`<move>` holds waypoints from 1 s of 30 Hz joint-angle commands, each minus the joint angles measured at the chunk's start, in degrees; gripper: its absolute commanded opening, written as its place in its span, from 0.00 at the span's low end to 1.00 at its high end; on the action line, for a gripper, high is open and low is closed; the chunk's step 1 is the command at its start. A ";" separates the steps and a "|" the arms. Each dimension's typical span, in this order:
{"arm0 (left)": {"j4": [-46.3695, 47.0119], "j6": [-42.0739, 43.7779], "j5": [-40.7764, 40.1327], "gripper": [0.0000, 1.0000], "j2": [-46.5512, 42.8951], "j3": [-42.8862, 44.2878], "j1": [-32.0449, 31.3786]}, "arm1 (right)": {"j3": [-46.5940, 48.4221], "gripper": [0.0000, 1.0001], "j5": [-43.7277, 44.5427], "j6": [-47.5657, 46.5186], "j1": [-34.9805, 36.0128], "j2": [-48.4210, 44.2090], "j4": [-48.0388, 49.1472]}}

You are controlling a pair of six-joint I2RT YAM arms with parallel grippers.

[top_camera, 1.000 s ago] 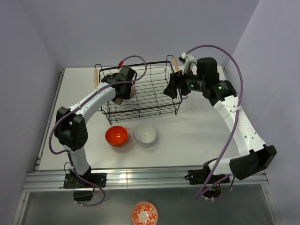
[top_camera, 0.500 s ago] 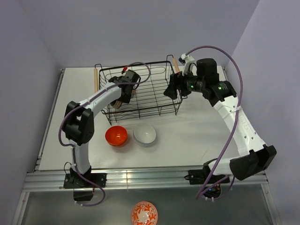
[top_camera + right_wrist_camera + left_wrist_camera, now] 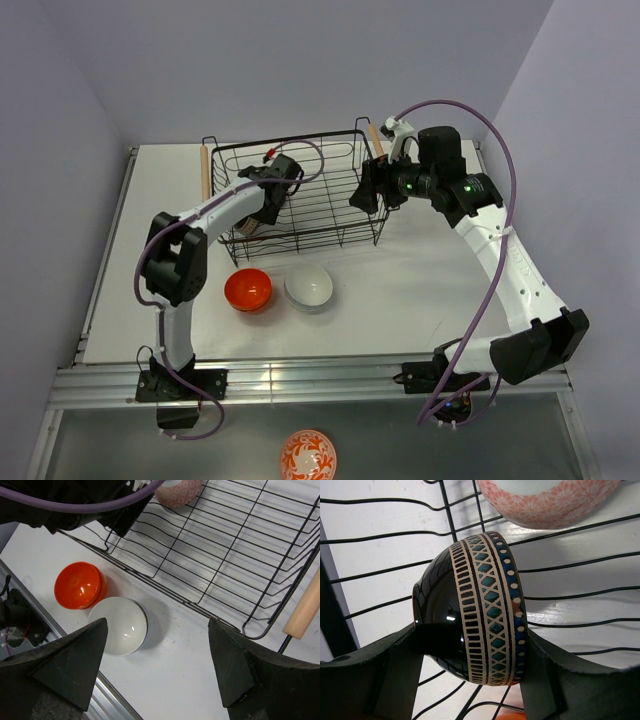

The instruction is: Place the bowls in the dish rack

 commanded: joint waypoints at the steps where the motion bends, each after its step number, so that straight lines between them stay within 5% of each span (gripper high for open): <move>1: -0.07 1.19 -3.61 0.13 -0.24 1.70 -0.66 | -0.16 0.88 0.08 -0.79 -0.42 -1.76 1.69; 11: -0.16 1.54 -3.61 0.32 0.81 1.09 -0.84 | -0.78 0.88 0.08 -0.79 -0.42 -1.85 1.86; 14: -0.25 1.71 -3.09 0.50 0.90 1.09 -1.01 | -0.69 0.88 0.00 -0.79 -0.42 -1.85 1.86; 23: -0.69 1.80 -0.37 0.83 1.69 1.35 -1.01 | 0.01 0.88 0.08 -0.79 -0.42 -1.68 1.42; 30: -1.22 1.72 1.92 0.92 1.87 1.79 -1.10 | 0.89 0.88 -0.09 -0.79 -0.42 -0.97 0.81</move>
